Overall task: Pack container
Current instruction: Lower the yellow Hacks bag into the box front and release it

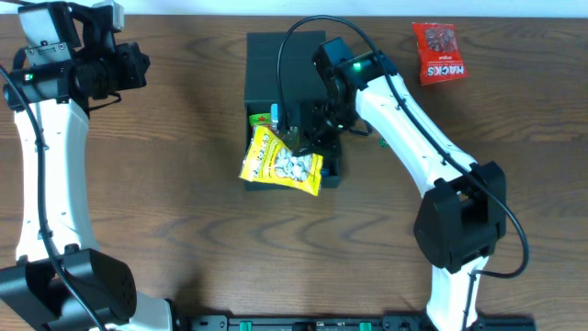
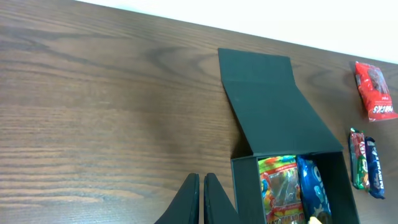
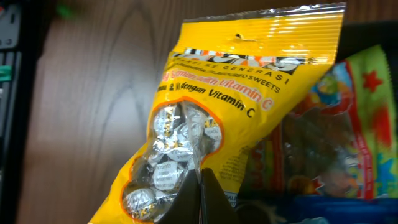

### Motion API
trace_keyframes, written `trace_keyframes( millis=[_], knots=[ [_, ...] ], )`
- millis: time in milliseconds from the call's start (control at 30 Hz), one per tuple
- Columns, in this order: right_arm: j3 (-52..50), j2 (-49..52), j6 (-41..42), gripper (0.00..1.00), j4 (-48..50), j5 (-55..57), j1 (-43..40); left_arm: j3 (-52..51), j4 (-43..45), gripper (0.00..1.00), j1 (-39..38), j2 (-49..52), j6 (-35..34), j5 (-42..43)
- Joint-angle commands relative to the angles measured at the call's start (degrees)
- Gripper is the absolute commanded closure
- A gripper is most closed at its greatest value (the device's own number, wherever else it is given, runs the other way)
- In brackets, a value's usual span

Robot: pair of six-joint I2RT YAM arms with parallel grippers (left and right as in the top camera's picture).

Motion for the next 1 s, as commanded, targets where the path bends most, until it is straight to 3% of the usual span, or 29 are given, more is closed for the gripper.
trace_keyframes(
  millis=[0,900,933,967],
  knots=[
    [-0.2,0.7,-1.6,0.99,1.7,-2.2,-0.2,0.9,-0.5,0.94,0.2,-0.2,0.9,0.0],
    [-0.2,5.5,-1.7,0.99,9.7,-0.5,-1.6,0.9,-2.8,0.94,0.2,-0.2,2.5,0.0],
    [-0.2,5.6,-1.6,0.93,10.0,-0.4,-1.6,0.9,-2.8,0.94,0.2,-0.2,2.5,0.0],
    [-0.2,5.8,-0.8,0.69,10.5,-0.4,-1.6,0.9,-2.8,0.94,0.2,-0.2,2.6,0.0]
  ],
)
